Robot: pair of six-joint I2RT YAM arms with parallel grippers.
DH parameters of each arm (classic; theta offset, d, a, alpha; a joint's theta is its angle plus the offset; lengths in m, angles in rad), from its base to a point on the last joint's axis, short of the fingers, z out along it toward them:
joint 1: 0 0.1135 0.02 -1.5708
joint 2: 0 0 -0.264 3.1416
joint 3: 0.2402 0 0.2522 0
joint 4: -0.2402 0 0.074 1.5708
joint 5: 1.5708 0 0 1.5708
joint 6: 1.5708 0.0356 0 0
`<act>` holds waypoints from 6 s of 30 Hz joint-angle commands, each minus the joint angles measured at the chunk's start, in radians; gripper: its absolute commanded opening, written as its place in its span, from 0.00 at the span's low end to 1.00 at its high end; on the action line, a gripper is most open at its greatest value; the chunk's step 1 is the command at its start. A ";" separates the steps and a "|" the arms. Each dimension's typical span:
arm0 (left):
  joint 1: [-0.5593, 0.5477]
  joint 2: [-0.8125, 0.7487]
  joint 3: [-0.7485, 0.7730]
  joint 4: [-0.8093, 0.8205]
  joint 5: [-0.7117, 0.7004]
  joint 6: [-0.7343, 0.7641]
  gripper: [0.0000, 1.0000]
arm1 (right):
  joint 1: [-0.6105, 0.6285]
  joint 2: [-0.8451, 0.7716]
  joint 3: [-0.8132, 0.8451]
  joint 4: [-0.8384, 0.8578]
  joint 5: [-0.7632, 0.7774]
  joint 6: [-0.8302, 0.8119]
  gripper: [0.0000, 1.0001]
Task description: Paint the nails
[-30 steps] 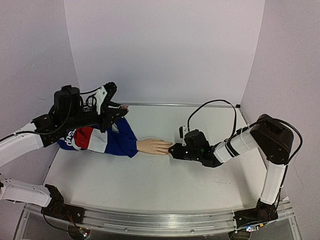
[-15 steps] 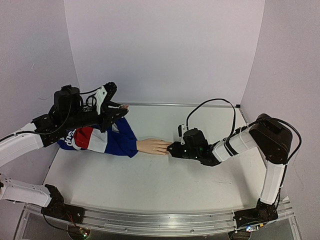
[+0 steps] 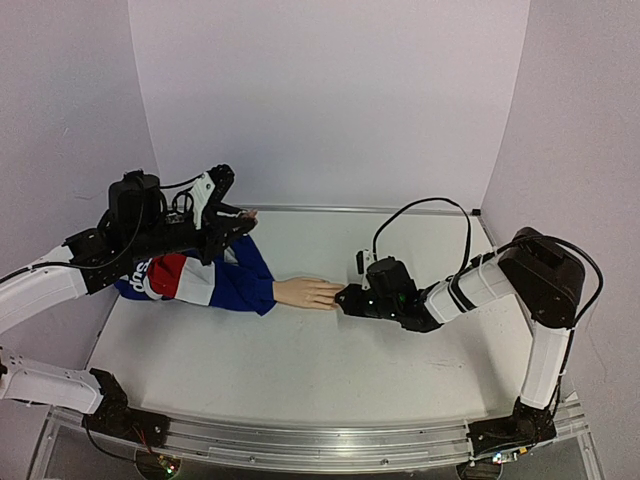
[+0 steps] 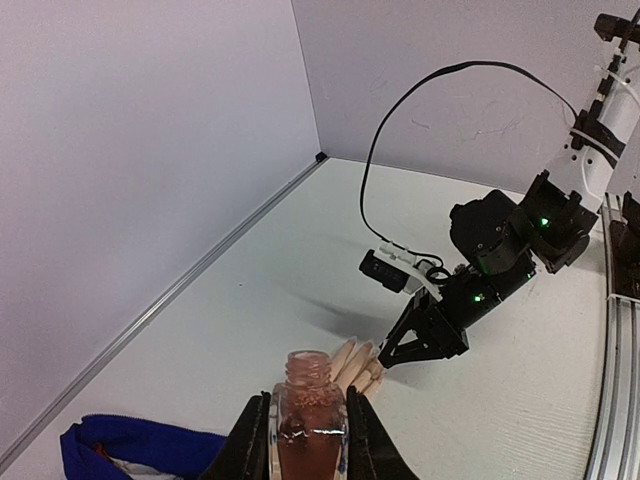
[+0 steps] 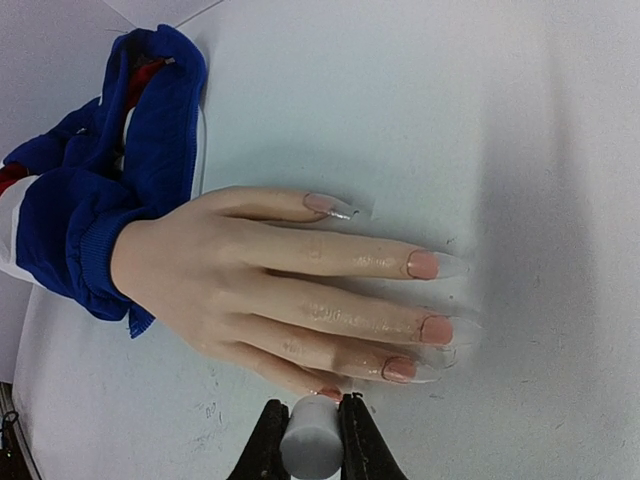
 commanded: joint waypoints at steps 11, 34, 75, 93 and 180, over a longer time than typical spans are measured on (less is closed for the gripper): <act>0.003 -0.004 0.012 0.030 0.014 0.016 0.00 | 0.000 0.014 0.024 -0.001 0.013 0.005 0.00; 0.003 -0.004 0.012 0.030 0.015 0.015 0.00 | 0.000 0.021 0.032 -0.003 0.036 0.003 0.00; 0.002 -0.004 0.014 0.029 0.021 0.011 0.00 | -0.001 -0.004 0.022 -0.036 0.078 0.010 0.00; 0.003 0.003 0.016 0.029 0.030 0.007 0.00 | -0.001 -0.042 -0.002 -0.046 0.088 0.008 0.00; 0.002 -0.001 0.015 0.029 0.044 0.001 0.00 | -0.001 0.013 0.028 0.002 0.059 0.014 0.00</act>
